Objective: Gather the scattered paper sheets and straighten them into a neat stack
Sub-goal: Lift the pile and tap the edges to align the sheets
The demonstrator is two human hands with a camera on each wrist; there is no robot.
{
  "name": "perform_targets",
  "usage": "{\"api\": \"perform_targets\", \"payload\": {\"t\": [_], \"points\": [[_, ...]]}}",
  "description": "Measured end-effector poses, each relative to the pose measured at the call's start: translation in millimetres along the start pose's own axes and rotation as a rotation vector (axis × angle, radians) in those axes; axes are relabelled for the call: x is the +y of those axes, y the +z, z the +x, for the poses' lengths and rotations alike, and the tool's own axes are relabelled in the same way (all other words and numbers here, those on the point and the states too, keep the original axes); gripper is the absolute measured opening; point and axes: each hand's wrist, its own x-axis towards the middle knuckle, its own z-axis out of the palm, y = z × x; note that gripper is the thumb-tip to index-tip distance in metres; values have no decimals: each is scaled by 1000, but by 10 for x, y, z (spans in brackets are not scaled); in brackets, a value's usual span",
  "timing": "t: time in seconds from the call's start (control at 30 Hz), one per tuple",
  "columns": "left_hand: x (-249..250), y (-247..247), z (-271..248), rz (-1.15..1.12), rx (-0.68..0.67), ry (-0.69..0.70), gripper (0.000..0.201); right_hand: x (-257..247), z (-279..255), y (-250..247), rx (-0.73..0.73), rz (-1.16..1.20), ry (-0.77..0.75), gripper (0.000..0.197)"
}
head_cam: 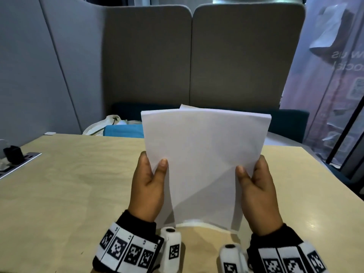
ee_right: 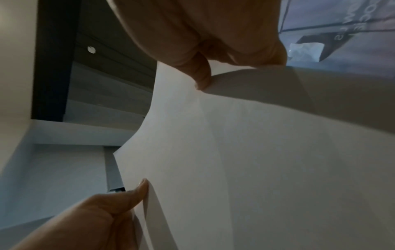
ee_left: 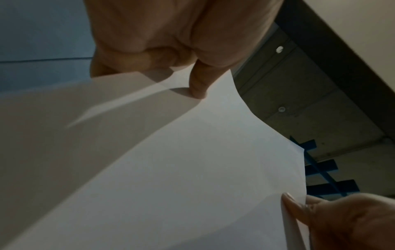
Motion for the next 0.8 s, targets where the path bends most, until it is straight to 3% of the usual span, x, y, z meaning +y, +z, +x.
{"api": "perform_targets", "payload": {"t": [0.1, 0.27, 0.53, 0.8], "points": [[33, -16, 43, -7, 2, 29, 21, -16, 27, -6, -18, 3, -20, 26], [-131, -55, -24, 13, 18, -51, 22, 144, -48, -29, 8, -15, 28, 16], [-261, -69, -121, -141, -9, -145, 49, 169, -113, 20, 25, 28, 25, 35], [-332, -47, -104, -171, 6, -133, 38, 247, -145, 48, 0, 10, 38, 26]]}}
